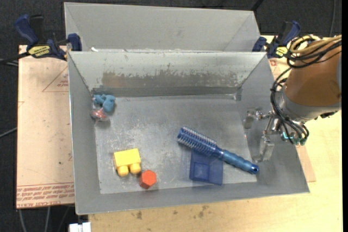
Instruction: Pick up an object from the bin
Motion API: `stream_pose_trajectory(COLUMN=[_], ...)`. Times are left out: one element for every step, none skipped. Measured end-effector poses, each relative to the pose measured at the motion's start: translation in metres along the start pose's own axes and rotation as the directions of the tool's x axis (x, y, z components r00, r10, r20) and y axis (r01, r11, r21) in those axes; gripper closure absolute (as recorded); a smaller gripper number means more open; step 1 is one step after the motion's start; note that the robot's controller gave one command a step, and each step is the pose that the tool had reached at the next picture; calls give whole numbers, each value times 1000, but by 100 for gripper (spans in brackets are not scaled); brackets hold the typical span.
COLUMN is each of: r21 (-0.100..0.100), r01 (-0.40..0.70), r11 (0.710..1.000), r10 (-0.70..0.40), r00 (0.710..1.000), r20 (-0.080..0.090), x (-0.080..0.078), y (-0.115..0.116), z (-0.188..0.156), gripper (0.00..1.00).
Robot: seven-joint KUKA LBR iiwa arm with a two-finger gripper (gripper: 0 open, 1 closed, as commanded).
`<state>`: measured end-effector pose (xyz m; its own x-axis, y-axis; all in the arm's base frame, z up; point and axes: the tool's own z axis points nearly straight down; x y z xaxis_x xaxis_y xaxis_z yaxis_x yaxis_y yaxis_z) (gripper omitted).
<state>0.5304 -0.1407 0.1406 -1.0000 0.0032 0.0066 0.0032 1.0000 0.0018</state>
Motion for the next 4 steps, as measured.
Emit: stream_pose_trajectory(r21=[-4, -2, -2, -1], r01=[-11, -4, -233, -372], r11=[1000, 1000, 972, 928], r10=[11, 4, 233, 372], r00=[1000, 1000, 972, 928], r20=[1, 12, 9, 5], x=[7, -1, -15, -13], y=[101, 143, 165, 138], z=[75, 39, 41, 72], gripper=[0, 0, 0, 0])
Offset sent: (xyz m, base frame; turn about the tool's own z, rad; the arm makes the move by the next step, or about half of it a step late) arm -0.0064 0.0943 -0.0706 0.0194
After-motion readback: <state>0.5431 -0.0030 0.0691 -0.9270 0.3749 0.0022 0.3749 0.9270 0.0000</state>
